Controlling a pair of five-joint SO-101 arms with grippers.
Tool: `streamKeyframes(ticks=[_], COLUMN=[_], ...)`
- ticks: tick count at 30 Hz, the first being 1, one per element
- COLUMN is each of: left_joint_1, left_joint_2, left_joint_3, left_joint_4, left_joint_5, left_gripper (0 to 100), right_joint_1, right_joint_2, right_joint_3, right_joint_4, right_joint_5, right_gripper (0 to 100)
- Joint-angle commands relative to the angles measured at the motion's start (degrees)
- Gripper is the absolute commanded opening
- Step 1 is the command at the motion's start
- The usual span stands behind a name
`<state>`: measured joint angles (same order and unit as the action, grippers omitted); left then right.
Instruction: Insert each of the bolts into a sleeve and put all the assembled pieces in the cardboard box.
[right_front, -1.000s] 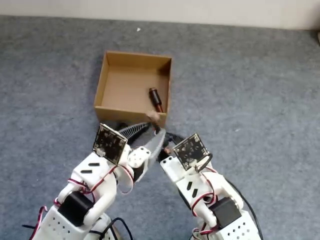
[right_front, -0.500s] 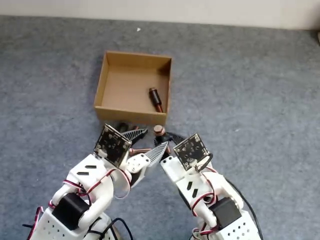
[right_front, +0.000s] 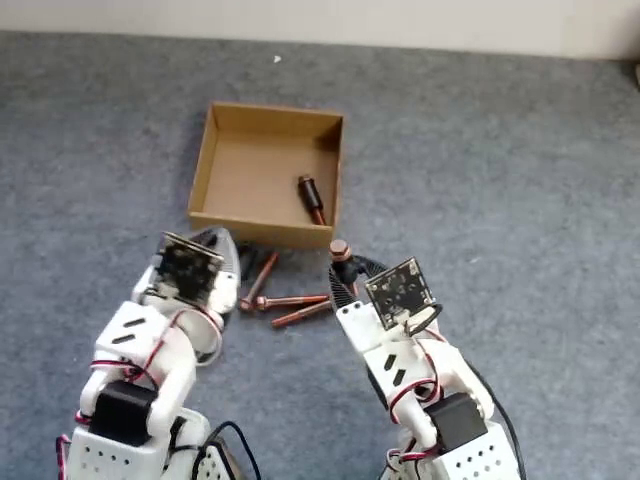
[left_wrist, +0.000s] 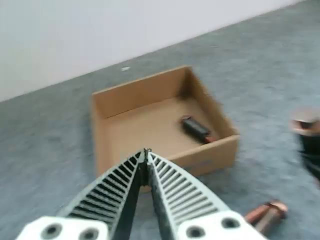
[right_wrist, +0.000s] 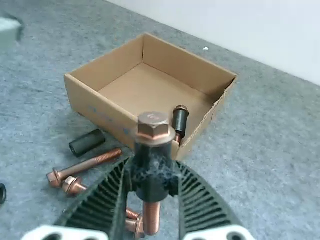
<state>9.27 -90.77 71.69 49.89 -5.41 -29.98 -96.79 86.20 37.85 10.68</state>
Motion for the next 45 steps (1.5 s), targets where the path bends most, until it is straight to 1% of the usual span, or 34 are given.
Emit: streamKeyframes(ticks=[1,5,9,13,15,19,24,27,30,33,38,45], left_joint_1=[-7.08,-11.65,-14.46,-14.99,-14.81,-14.99,-15.34,-18.24,-20.26,-20.70,-20.97,-23.34], left_joint_2=[-0.66,-0.66,-0.66,-0.66,-0.66,-0.66,-0.66,-0.66,-0.66,-0.66,-0.66,-0.66], left_joint_3=[0.04,6.11,12.44,16.40,17.54,17.63,17.63,17.45,17.98,18.07,17.89,17.45], left_joint_4=[0.35,0.00,-0.09,-0.18,-0.18,-0.18,-0.18,-0.26,-2.73,-3.16,-3.25,-3.25], left_joint_5=[-0.97,-1.05,-1.14,-1.14,-1.14,-1.14,-1.14,-1.14,-1.05,-1.05,-1.05,-0.88], left_gripper=[1,1,1,1,1,1,1,1,1,1,1,1], right_joint_1=[0.92,0.92,0.75,0.66,0.66,0.66,0.66,0.57,0.57,0.57,-1.36,-1.71], right_joint_2=[-0.31,-0.31,-0.22,0.04,2.51,16.75,39.52,52.00,63.34,73.71,87.87,98.68], right_joint_3=[-0.48,-1.01,-2.95,-7.69,-9.80,-18.15,-28.35,-34.59,-41.36,-48.22,-57.89,-63.60], right_joint_4=[-2.07,0.22,4.18,4.70,4.53,-0.84,-14.11,-21.93,-26.86,-29.05,-29.32,-28.97], right_joint_5=[0.26,0.26,0.26,0.62,0.70,0.70,0.70,0.70,0.62,0.35,0.53,0.35], right_gripper=[0.5,0.5,0.5,0.5,0.5,0.5,0.5,0.5,0.5,0.5,0.5,1.2])
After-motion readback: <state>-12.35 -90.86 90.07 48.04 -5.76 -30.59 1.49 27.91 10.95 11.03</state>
